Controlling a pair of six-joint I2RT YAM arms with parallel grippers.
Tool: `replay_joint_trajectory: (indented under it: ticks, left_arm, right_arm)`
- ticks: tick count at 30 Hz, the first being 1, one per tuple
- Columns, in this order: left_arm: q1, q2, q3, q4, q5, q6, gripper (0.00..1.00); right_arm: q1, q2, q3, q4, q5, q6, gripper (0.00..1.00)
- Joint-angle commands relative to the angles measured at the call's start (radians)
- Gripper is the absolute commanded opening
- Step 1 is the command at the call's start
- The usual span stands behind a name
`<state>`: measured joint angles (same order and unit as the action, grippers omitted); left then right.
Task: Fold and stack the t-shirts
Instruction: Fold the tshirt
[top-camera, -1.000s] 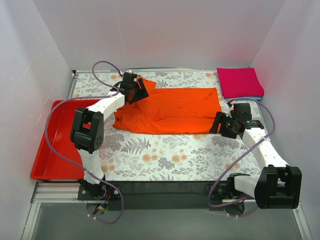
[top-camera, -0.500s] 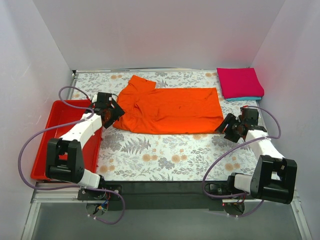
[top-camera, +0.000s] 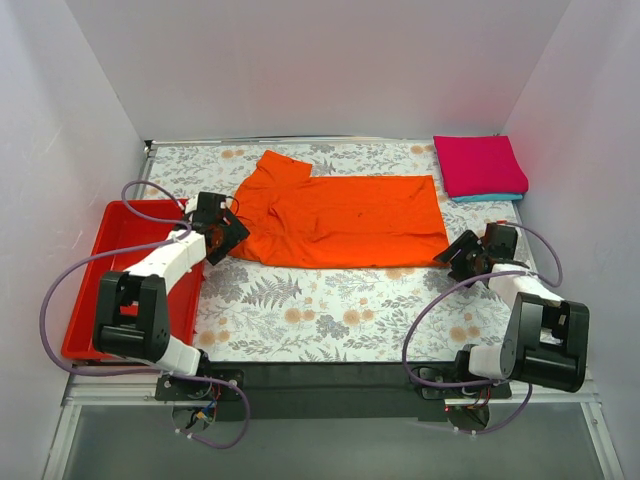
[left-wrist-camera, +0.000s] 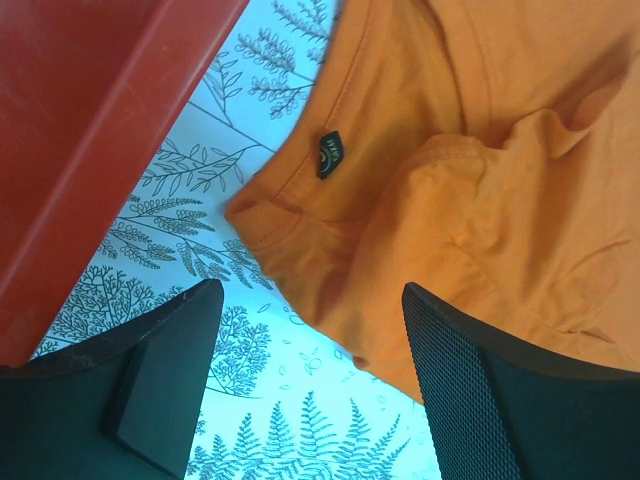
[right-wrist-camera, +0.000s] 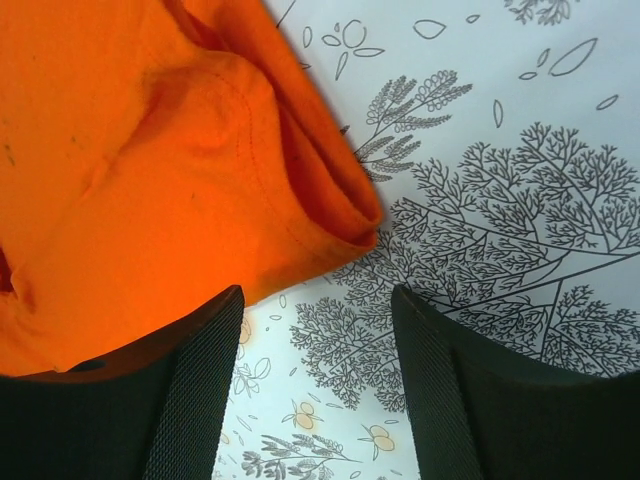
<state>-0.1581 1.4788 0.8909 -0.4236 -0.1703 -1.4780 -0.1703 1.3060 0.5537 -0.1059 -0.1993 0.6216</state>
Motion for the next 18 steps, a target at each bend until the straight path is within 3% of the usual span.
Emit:
replay_joint_trajectory:
  ticks: [1,18]
  left_arm:
    - [0.005,0.009,-0.026,0.019,-0.017,-0.013,0.67]
    - [0.005,0.06,-0.037,0.034,-0.018,-0.013,0.64]
  right_arm:
    - [-0.02,0.007,-0.038,0.124,0.023,0.062,0.57]
    - [-0.047,0.085,-0.057,0.219,0.027,0.107,0.46]
